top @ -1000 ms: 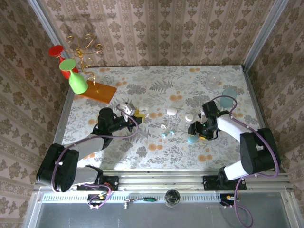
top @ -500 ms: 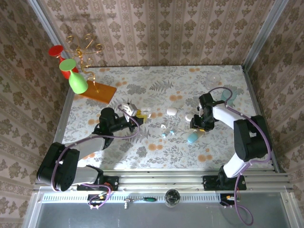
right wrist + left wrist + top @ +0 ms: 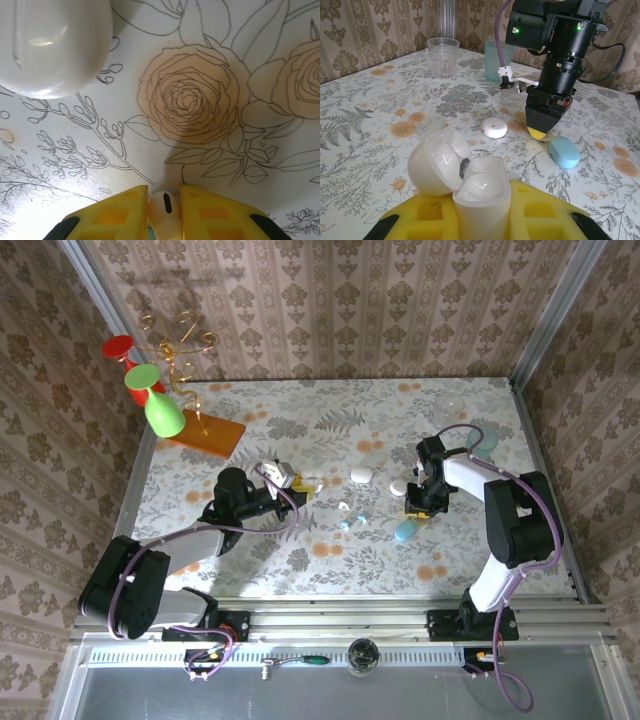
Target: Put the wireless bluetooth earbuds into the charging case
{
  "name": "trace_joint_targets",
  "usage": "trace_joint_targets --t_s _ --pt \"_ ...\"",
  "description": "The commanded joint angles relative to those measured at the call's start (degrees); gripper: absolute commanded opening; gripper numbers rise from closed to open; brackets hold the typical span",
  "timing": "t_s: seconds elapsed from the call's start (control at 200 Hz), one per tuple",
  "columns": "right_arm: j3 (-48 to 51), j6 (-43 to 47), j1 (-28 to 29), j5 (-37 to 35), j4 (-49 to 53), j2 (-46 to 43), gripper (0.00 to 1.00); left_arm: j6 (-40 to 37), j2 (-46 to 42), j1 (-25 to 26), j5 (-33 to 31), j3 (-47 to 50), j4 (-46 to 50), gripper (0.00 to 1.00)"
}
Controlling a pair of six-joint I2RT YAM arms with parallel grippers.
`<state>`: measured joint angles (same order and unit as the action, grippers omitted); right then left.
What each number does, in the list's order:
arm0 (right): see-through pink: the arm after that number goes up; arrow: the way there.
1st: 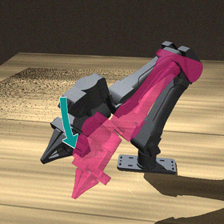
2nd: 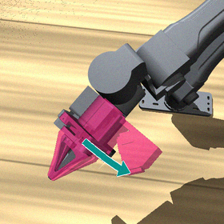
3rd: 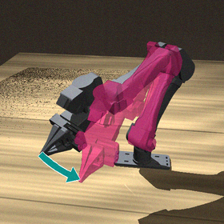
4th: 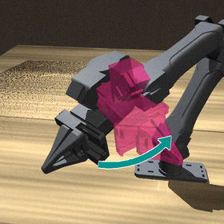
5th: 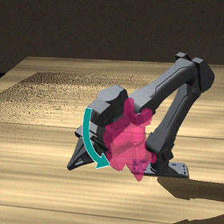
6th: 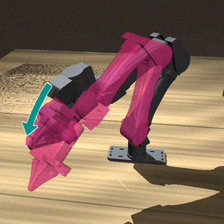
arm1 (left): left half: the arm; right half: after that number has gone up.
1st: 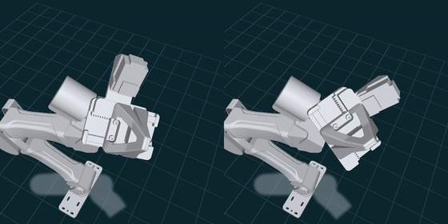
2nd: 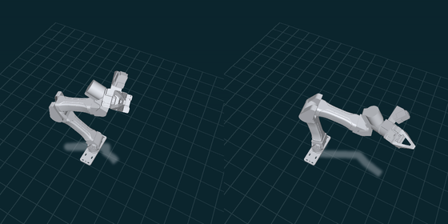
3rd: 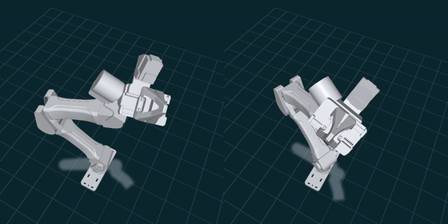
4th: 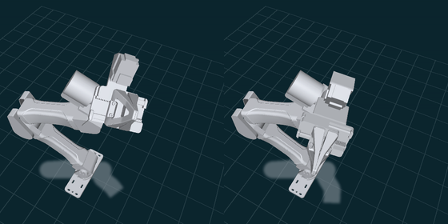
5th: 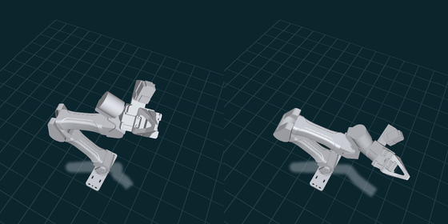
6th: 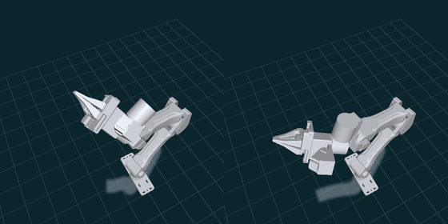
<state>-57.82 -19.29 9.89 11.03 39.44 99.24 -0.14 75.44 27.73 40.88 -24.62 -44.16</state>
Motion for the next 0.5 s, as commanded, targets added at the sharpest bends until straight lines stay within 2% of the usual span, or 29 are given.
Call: trace_joint_targets --t_s 0.0,0.285,0.495 --pt "-0.9 0.0 0.3 2.0 -0.2 1.3 0.22 -1.1 0.6 0.2 0.5 -2.1 -1.7 0.0" --pt "0.8 -1.9 -0.5 0.7 -3.3 -3.4 0.21 -0.2 2.8 1.2 -0.5 -3.5 -3.6 0.0" --pt "3.3 -4.4 -1.0 2.0 -10.0 -11.8 0.19 3.4 7.8 4.9 -3.2 -6.7 -8.3 0.0"
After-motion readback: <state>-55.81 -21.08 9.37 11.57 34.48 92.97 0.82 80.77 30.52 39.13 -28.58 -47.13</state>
